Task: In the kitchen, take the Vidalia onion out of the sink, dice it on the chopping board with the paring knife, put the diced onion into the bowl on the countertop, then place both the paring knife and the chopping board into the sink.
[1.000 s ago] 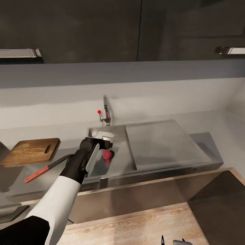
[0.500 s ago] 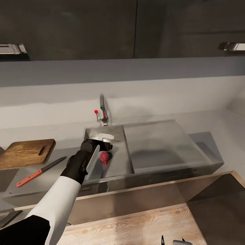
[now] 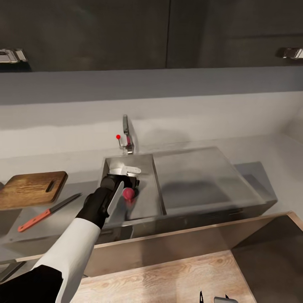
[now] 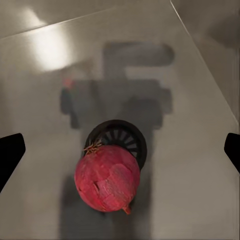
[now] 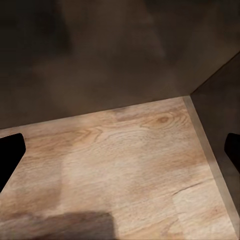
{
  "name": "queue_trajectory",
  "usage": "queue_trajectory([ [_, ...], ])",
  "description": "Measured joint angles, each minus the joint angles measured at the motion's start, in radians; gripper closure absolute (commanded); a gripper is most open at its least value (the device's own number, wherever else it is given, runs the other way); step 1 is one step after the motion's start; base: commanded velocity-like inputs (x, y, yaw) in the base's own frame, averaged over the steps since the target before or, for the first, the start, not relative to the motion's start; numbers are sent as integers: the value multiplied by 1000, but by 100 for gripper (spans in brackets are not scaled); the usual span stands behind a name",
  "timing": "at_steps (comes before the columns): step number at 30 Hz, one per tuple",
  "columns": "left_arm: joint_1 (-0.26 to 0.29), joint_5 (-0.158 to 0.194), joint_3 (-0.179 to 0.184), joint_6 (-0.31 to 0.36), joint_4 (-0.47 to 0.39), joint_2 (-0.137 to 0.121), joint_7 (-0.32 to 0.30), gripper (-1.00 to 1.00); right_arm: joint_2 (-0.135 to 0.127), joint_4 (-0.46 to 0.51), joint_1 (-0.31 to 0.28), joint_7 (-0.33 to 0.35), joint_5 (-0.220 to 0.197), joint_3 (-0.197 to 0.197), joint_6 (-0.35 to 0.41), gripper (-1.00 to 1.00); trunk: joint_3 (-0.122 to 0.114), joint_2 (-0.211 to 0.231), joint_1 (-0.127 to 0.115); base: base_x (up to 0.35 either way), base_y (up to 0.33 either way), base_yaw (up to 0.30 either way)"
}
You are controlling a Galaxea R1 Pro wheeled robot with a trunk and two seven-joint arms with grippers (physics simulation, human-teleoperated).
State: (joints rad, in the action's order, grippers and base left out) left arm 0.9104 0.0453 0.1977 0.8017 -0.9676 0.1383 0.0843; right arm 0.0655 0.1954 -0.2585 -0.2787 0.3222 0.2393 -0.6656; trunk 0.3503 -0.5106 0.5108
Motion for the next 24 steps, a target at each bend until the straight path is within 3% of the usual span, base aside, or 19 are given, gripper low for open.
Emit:
queue_trajectory([
  [24, 0, 0, 0, -7, 8, 0, 0, -100, 0, 0, 0, 0, 0, 0, 0, -100, 20, 0, 0, 9, 0, 0],
])
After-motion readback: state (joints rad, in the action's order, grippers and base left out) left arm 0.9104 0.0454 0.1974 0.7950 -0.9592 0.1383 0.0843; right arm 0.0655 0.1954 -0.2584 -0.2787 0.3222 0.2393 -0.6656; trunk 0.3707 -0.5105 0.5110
